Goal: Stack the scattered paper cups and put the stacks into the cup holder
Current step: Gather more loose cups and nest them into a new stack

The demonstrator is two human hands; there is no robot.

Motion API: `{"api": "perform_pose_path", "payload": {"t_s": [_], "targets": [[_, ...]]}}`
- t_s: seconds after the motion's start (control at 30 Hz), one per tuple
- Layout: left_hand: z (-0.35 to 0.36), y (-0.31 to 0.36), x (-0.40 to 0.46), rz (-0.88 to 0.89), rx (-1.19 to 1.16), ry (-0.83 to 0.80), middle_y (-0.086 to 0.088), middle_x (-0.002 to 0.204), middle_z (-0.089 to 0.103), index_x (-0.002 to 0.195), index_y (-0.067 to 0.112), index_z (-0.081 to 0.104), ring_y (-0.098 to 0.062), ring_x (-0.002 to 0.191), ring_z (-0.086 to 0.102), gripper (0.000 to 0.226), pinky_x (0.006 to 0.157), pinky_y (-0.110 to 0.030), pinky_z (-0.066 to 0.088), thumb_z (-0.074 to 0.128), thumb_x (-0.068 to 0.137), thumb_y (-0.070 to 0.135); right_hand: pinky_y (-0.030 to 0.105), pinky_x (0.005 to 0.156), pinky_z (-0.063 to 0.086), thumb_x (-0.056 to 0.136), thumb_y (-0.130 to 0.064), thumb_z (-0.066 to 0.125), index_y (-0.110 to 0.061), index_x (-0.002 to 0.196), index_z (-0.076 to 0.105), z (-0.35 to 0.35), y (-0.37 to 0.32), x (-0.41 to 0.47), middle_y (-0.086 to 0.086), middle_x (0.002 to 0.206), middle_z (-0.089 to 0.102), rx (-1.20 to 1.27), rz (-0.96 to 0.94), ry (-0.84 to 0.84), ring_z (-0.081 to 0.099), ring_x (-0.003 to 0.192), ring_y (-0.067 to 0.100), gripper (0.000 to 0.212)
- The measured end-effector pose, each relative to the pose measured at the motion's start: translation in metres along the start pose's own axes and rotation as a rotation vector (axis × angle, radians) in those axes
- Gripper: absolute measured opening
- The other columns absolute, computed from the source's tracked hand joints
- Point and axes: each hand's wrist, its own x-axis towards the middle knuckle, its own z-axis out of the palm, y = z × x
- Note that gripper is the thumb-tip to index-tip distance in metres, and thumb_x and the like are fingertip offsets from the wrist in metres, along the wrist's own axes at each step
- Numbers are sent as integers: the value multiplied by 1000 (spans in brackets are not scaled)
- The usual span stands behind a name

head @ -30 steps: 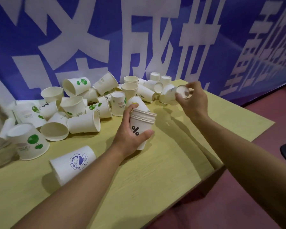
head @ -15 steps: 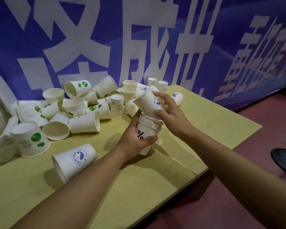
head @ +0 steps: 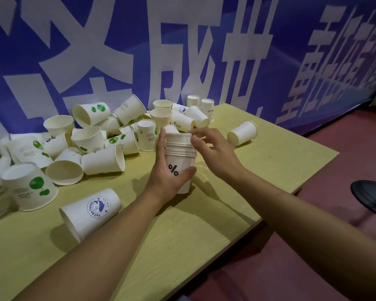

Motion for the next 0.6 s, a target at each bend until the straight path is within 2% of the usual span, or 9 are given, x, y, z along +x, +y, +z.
{"api": "perform_pose_path", "payload": {"t_s": [0.07, 0.13, 0.23, 0.3, 0.4, 0.5, 0.6], "targets": [[-1, -3, 1, 12, -21, 29, 7, 151, 40, 148, 52, 18, -13, 128, 51, 103, 94, -10, 44, 83, 69, 40, 22, 87, 46, 100, -38, 55, -34, 117, 70, -5, 6, -5, -7, 119, 57, -16, 0, 2, 54, 109, 3, 23], [0, -4, 0, 16, -22, 26, 11, 138, 48, 144, 41, 30, -11, 118, 56, 96, 89, -9, 45, 83, 64, 45, 21, 86, 46, 100, -36, 57, -35, 112, 72, -14, 12, -7, -9, 116, 58, -41, 3, 21, 55, 108, 2, 20], [3, -1, -3, 25, -4, 13, 9, 132, 50, 137, 42, 31, -12, 112, 58, 91, 89, -18, 48, 78, 59, 51, 27, 95, 46, 95, -21, 63, -34, 116, 70, -33, 27, -2, -9, 122, 57, -241, 20, 108, 55, 109, 6, 25], [4, 0, -4, 21, -15, 8, 2, 138, 50, 137, 48, 28, -17, 117, 57, 92, 96, -26, 49, 79, 60, 51, 28, 102, 37, 93, -9, 62, -32, 124, 66, -51, 39, 7, -7, 133, 53, -451, 51, 101, 48, 121, 12, 39], [3, 2, -5, 28, -39, -2, 0, 144, 48, 135, 58, 26, -17, 124, 55, 91, 101, -26, 47, 79, 61, 50, 42, 112, 30, 92, -14, 67, -33, 136, 57, -79, 61, 27, -5, 152, 42, -799, 94, -19, 32, 141, 22, 49], [5, 4, -6, 36, -53, -8, 6, 141, 48, 131, 63, 26, -11, 122, 55, 88, 96, -14, 46, 78, 61, 50, 58, 117, 18, 95, -18, 65, -36, 144, 47, -102, 74, 42, -5, 162, 29, -973, 138, -189, 16, 152, 28, 55], [7, 5, -7, 41, -51, -39, 11, 136, 49, 130, 65, 26, -9, 119, 56, 88, 95, -17, 47, 78, 61, 51, 55, 113, 22, 92, -22, 69, -33, 147, 42, -119, 77, 48, -5, 157, 38, -1048, 176, -299, 22, 148, 29, 61]]}}
